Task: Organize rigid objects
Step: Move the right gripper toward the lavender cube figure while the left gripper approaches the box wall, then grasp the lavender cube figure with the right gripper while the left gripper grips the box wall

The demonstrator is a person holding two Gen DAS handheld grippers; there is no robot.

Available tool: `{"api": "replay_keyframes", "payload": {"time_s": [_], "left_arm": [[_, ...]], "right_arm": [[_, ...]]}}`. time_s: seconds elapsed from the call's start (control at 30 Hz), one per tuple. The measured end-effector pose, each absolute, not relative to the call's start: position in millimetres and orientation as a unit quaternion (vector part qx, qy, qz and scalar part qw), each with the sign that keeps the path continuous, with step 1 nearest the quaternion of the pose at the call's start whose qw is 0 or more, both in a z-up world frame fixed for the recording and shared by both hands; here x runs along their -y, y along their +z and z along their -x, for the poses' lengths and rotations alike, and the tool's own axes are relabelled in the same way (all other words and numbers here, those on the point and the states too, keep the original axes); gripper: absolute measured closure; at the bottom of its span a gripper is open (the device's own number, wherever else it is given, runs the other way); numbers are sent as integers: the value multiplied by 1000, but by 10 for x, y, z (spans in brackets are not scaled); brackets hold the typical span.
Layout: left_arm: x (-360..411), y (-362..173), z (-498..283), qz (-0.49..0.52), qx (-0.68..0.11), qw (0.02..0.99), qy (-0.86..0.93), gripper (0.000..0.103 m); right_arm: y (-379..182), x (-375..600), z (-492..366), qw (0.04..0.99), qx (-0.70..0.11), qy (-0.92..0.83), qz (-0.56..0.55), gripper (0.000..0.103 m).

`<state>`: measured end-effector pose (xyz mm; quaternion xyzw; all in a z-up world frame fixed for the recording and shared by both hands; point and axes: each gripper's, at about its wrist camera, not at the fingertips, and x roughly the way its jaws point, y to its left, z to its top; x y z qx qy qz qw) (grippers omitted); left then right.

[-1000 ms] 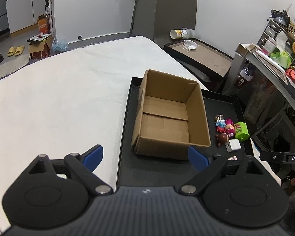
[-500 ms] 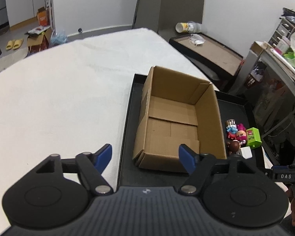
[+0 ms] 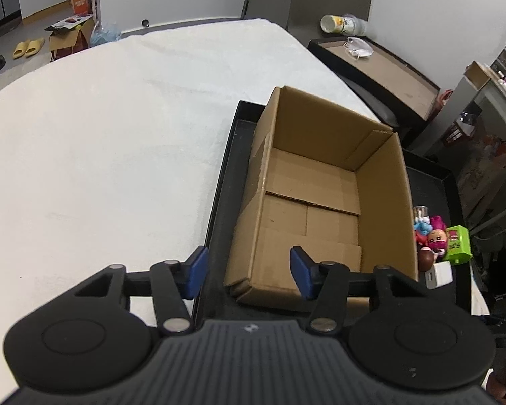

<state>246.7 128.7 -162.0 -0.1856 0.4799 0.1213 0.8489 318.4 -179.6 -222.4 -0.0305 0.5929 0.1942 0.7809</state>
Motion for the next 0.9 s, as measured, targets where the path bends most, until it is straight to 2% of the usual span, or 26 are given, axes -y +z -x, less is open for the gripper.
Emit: {"api": "replay_keyframes", "payload": {"time_s": [0.13, 0.2, 0.27, 0.33, 0.9], "left_arm": [[-1301, -1746, -2536, 186, -493, 840, 129, 52], [-1326, -1827, -2547, 205, -498, 833, 127, 77], [-1345, -1855, -2526, 223, -494, 830, 127, 88], [-1321, -1833, -2510, 216, -492, 833, 131, 89], [-1251, -1825, -2152, 230, -487, 834, 124, 88]], "right_arm": [[-2267, 1794, -3206, 780, -597, 187, 30, 10], [-2295, 1765, -3217, 778, -599, 186, 35, 14], [-2324, 1736, -3219, 773, -603, 192, 38, 26], [-2351, 1745, -3221, 763, -613, 203, 22, 52], [-2069, 1892, -3030, 793, -576, 200, -9, 55]]}}
